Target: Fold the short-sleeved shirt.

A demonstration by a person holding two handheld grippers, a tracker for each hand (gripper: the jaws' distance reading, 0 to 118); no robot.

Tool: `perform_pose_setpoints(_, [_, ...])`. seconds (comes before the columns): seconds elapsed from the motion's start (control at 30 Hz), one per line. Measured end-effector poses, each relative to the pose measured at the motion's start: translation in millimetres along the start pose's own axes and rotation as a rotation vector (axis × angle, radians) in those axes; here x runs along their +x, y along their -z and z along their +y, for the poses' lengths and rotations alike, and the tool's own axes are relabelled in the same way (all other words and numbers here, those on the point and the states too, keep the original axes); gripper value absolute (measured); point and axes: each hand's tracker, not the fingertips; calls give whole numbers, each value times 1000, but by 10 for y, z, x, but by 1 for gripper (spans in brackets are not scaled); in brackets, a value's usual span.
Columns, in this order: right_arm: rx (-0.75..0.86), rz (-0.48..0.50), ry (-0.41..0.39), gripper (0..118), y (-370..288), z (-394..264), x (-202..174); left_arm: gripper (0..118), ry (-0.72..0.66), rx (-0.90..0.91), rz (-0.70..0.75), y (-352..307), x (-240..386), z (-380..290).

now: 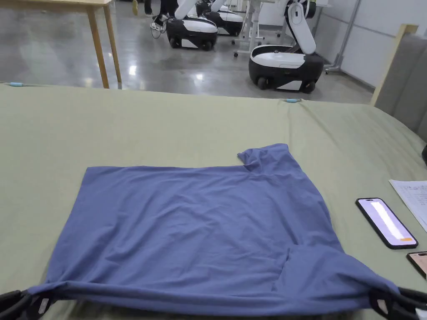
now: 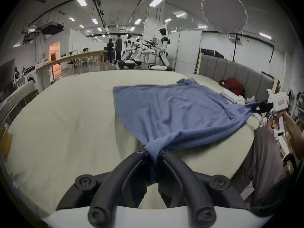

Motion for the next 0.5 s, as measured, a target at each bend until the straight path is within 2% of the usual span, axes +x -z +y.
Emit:
perform_pose_setpoints(0.13, [112, 7, 6, 8, 78, 523, 59, 7, -60, 46, -16, 96, -122, 407])
perform_pose_setpoints(0.2, [125, -9, -22, 8, 237, 791, 45, 7, -77, 41, -11, 233, -213, 613])
perform_pose_setpoints(0.3, [128, -31, -45, 8, 609, 1127, 88, 7, -64, -8, 32, 571, -357, 859])
perform_pose_setpoints(0.5, [46, -63, -2, 8, 1535, 1477, 206, 7, -91, -188, 60, 1412, -610, 991])
